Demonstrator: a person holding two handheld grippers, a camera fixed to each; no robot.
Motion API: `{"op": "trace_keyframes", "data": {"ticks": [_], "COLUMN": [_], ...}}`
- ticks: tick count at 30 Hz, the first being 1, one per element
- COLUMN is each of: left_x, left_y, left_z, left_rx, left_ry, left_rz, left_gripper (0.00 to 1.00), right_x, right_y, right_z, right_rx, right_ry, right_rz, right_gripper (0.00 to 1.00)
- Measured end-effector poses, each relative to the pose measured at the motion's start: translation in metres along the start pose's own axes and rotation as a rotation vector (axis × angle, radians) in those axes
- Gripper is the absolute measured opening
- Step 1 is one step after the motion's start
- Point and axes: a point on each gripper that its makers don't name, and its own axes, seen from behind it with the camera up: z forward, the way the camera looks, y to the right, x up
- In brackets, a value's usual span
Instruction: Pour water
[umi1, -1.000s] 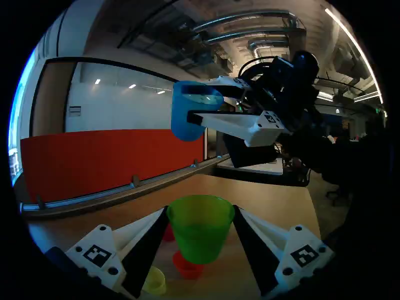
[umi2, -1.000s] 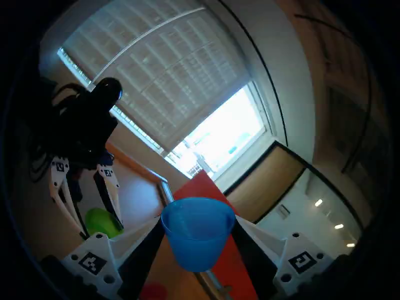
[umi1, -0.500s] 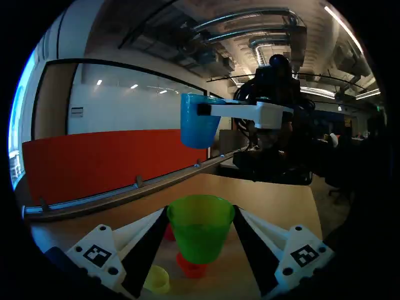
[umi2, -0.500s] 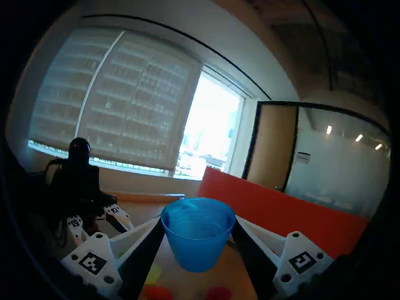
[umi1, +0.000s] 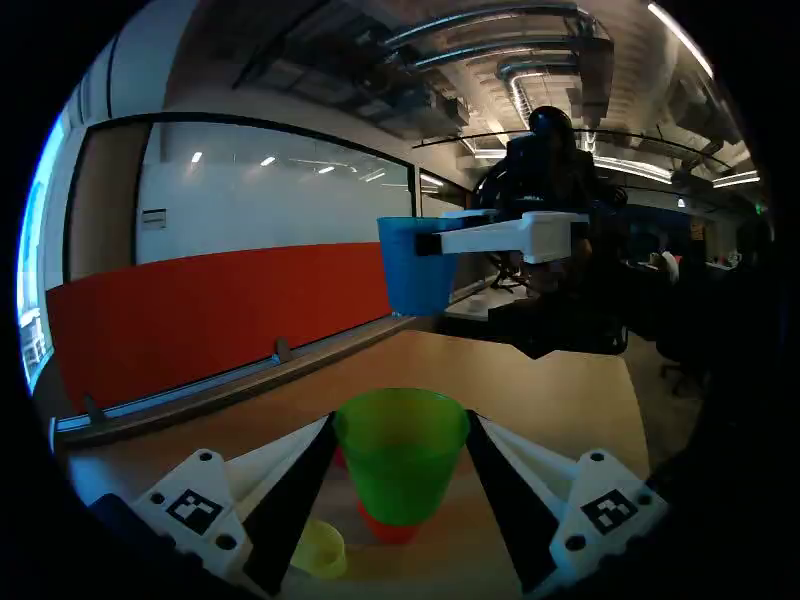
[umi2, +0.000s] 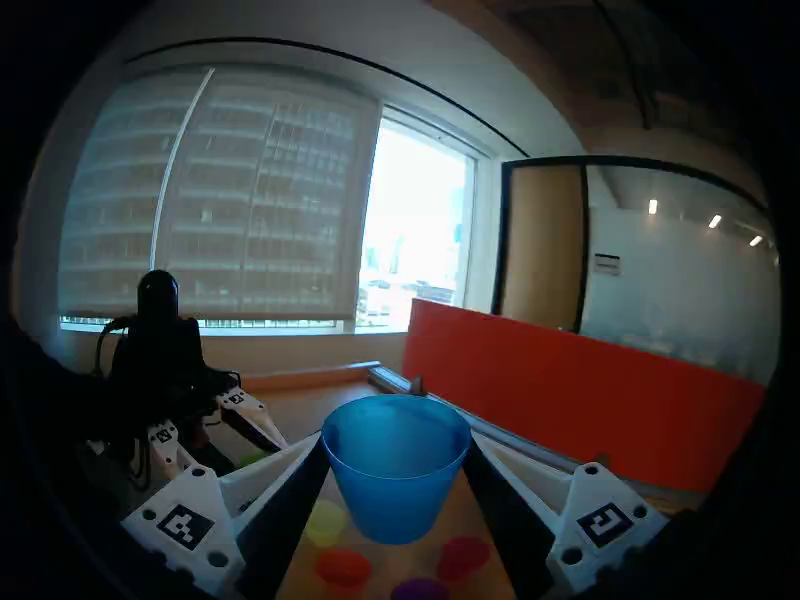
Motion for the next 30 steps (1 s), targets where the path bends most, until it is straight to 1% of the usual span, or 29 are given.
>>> {"op": "trace_keyframes", "data": {"ticks": [3,11,17,20,26,30], "left_x": [-0.007,-0.022,-0.039,-0.048,-0.069,-0.085], "left_y": [0.0,0.008,0.013,0.016,0.016,0.018], "left_z": [0.001,0.005,0.009,0.01,0.012,0.012], "left_rx": [-0.002,-0.027,-0.044,-0.054,-0.066,-0.081], "left_ry": [-0.027,-0.083,-0.148,-0.182,-0.248,-0.294], "left_rz": [0.007,0.021,0.053,0.056,0.063,0.069], "left_gripper": [0.89,0.89,0.89,0.89,0.89,0.89], "right_x": [-0.013,-0.045,-0.069,-0.082,-0.111,-0.127], "right_y": [0.0,-0.001,0.0,-0.001,-0.007,-0.01], "right_z": [-0.003,-0.012,-0.018,-0.02,-0.024,-0.025], "right_rx": [0.008,0.032,0.048,0.063,0.091,0.109], "right_ry": [-0.027,-0.086,-0.133,-0.163,-0.227,-0.262], "right_rz": [0.003,0.025,0.038,0.042,0.032,0.025], "right_gripper": [0.9,0.9,0.9,0.9,0.9,0.91]}}
